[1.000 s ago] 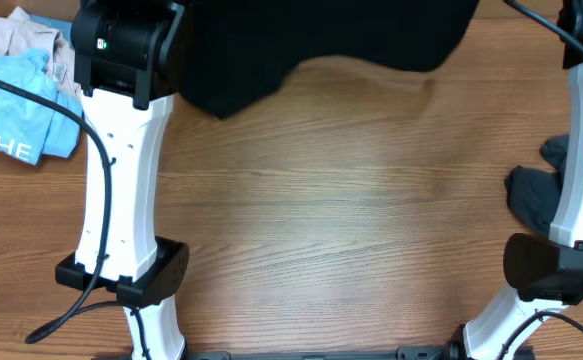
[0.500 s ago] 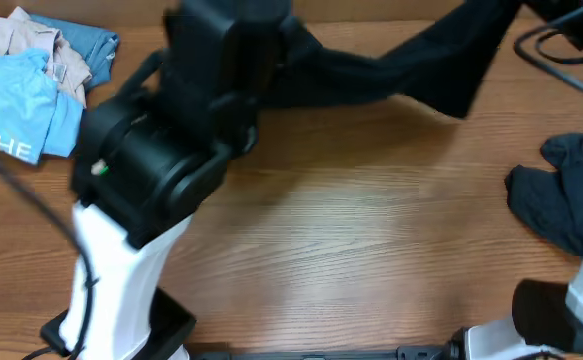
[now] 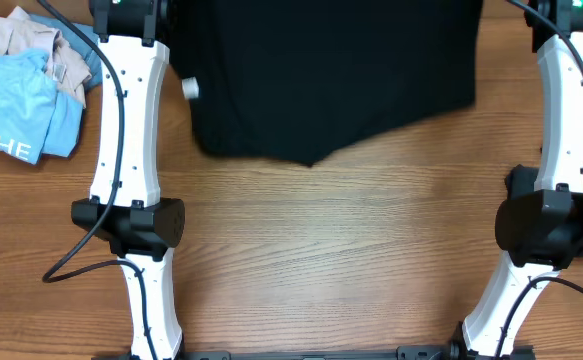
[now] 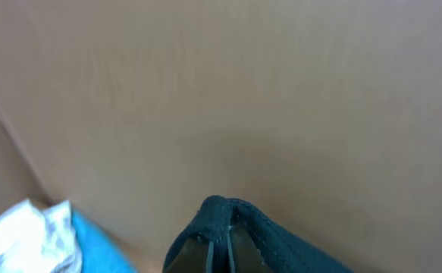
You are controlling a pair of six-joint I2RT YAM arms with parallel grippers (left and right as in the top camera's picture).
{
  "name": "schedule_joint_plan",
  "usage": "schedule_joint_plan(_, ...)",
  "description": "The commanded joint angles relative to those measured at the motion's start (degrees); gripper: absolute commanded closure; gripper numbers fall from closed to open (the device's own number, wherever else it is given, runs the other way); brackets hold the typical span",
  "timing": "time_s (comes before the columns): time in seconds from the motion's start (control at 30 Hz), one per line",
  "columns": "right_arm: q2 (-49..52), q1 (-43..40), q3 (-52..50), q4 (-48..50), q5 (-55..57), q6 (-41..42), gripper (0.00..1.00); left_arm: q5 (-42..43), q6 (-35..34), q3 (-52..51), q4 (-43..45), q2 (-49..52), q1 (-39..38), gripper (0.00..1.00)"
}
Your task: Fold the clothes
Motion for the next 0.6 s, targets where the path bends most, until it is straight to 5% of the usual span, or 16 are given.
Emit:
schedule_joint_plan(0.0, -3.45, -3.41, 7.80, -1.64, -4.59, 1.77, 0.96, -2.97, 5.09, 4.09, 3.08, -9.29, -0.33, 0.96)
schedule_joint_plan(0.1, -3.85, -4.83, 12.26, -10.19, -5.01, 2.08, 0.96, -1.88, 5.05, 4.11, -4.09, -16.24, -0.33, 0.95)
schedule_joint_plan(0.2, -4.35, -5.01, 12.76, -23.08, -1.88, -2.19, 0.96, 2.12, 0.50, 4.11, -25.51, -19.78, -0.31, 0.96)
schedule_joint_plan(0.37, -3.41, -3.72, 12.24, -47.80, 6.27, -9.40, 0.96, 12.98, -10.01, 3.91, -51.49, -11.98, -0.24, 0.92)
schedule_joint_plan(0.57, -3.39, -3.28, 9.97, -68.70, 15.32, -11.52, 0.96, 32.46, -10.40, -1.95, -58.45, -2.45, -0.33, 0.96)
